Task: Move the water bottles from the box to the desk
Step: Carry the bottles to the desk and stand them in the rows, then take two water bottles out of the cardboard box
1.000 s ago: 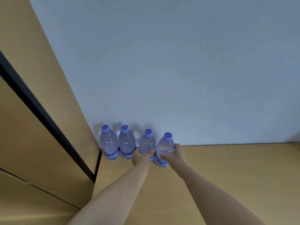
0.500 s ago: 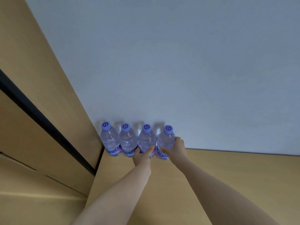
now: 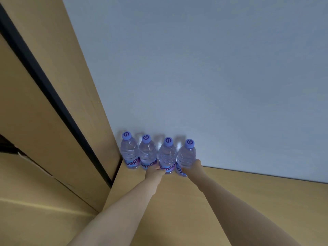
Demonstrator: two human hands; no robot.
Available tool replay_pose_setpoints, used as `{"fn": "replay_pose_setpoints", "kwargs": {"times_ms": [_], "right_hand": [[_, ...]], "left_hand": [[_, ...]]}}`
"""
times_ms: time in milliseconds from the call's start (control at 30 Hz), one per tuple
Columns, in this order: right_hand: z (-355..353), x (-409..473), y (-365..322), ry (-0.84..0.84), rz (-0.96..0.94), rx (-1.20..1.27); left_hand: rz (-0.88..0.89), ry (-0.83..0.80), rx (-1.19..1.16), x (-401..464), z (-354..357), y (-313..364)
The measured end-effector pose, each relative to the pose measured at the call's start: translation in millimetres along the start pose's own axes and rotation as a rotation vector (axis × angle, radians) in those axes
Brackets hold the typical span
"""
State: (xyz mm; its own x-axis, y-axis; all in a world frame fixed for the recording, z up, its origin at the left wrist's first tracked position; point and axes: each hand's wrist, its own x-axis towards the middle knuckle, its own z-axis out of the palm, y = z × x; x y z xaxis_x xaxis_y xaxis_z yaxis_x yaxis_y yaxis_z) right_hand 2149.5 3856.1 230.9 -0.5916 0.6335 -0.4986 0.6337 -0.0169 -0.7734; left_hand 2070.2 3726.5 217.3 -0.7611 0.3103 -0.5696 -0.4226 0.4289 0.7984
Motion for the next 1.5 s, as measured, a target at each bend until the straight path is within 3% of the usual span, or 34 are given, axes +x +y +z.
{"fn": "replay_pose_setpoints", "kwargs": {"times_ms": [133,233,400,667,900,1133,1500], "right_hand": [[4,-16,11,-0.112,-0.099,-0.22],[19,-28,17,-0.183,-0.05,-0.376],[72,-53,20,-0.363,-0.124,-0.597],[198,-132,3,-0.654,-0.391,-0.812],[342,-214,-28,-0.839,-0.58,-0.945],[508,-312,-59,-0.905,-0.769,-0.962],[724,-411,-84,-0.982,-0.96,-1.122]], "left_hand": [[0.085,0.042,0.287,-16,-20,-20],[0.103,0.081,0.428,-31,-43,-37],[0.082,0.258,0.669,-66,-104,-79],[-0.141,0.34,0.757,-132,-233,-147],[-0.336,0.487,0.717,-200,-383,-223],[-0.453,0.674,0.58,-267,-537,-293],[-0.618,0.758,0.301,-314,-693,-384]]}}
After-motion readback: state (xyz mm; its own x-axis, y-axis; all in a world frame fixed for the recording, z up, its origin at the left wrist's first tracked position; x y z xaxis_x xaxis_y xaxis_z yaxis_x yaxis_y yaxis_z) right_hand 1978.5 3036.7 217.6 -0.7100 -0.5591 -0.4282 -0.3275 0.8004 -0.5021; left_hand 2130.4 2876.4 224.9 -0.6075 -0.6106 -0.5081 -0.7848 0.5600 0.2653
